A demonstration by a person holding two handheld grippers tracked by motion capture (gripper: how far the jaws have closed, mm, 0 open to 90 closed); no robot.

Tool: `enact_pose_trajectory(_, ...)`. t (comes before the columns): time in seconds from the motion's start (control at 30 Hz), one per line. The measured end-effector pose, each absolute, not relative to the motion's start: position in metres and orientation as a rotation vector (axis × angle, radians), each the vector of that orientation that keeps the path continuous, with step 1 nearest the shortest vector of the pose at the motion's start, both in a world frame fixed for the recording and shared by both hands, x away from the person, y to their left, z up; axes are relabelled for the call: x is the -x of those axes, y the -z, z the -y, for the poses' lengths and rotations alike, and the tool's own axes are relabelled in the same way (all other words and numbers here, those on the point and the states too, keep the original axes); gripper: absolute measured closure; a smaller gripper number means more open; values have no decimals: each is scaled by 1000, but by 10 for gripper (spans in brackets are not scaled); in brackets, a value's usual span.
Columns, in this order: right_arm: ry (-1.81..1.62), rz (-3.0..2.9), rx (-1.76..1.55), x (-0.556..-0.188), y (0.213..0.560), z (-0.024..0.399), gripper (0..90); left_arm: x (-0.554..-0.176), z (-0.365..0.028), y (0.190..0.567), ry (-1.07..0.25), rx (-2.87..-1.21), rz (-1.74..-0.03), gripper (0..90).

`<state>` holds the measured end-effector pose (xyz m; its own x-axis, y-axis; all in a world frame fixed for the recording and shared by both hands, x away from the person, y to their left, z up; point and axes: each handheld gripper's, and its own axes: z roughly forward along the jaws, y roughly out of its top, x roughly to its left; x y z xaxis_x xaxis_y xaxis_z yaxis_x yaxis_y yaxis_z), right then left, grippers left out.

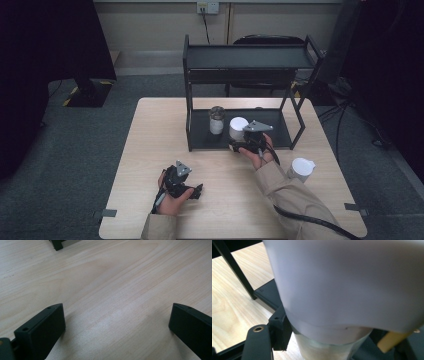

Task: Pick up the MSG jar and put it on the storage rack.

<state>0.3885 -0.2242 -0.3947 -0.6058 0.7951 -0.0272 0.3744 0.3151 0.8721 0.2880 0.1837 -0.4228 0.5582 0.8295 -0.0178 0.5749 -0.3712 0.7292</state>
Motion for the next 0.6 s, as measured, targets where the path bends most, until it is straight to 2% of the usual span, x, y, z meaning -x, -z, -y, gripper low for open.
enact_pose_trajectory(0.6,-1223,-2113,-1077,-406,397,221,308,-288,-184,423,-464,-2089,-1123,0)
